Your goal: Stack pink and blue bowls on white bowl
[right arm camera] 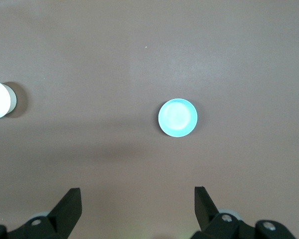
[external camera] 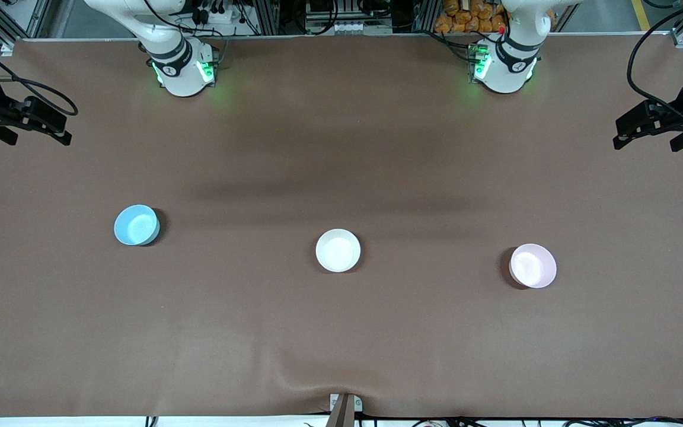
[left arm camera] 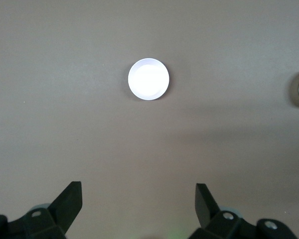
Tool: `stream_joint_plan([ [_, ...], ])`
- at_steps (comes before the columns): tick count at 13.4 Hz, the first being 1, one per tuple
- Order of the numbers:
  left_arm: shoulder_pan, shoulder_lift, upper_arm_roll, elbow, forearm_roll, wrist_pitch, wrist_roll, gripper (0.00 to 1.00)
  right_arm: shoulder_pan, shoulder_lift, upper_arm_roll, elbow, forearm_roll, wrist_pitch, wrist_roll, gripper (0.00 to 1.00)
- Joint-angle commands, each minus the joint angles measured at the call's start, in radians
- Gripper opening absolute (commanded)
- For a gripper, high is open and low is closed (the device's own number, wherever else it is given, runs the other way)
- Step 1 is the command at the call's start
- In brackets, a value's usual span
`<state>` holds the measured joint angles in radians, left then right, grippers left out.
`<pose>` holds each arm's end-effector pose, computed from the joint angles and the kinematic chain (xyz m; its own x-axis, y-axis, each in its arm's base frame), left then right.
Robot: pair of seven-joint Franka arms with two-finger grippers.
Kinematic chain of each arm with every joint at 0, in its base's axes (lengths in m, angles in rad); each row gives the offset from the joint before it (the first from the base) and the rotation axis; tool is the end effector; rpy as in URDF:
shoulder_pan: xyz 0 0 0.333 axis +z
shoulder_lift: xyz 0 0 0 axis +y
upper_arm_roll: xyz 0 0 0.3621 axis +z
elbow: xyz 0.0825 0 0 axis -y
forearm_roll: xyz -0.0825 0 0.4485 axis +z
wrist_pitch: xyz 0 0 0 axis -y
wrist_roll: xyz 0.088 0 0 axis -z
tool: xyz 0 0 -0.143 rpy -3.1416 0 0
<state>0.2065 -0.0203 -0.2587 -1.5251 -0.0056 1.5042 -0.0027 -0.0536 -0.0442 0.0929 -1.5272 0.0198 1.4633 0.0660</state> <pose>0.6044 -0.0341 0.6651 0.9988 -0.0498 -0.0013 -0.0498 -0.9988 0.0004 0.5906 0.0276 0.6751 0.9995 -0.0247 -0.0209 -0.0250 -0.9996 -0.0143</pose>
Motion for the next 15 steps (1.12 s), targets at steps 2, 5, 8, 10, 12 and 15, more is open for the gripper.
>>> stream_joint_plan([
  [2,0.008,-0.004,0.009,0.016,-0.005,-0.028,0.001,1.0,-0.015,0.009,0.005,0.021,0.019,-0.017,-0.009,1.0],
  [5,0.013,0.003,0.013,0.017,-0.005,-0.029,0.0,1.0,-0.015,0.009,0.005,0.019,0.019,-0.017,-0.008,1.0],
  [8,0.017,0.003,0.024,0.011,-0.005,-0.032,-0.016,1.0,-0.015,0.009,0.005,0.019,0.02,-0.017,-0.009,1.0],
  [10,0.017,-0.001,0.022,0.006,-0.013,-0.062,-0.058,1.0,-0.017,0.009,0.005,0.019,0.02,-0.017,-0.008,1.0],
  [12,0.016,-0.001,0.022,0.005,-0.013,-0.075,-0.076,1.0,-0.015,0.009,0.005,0.019,0.02,-0.017,-0.008,1.0],
  [15,0.017,-0.001,0.022,0.003,-0.008,-0.073,-0.076,1.0,-0.015,0.009,0.005,0.019,0.02,-0.017,-0.008,1.0],
])
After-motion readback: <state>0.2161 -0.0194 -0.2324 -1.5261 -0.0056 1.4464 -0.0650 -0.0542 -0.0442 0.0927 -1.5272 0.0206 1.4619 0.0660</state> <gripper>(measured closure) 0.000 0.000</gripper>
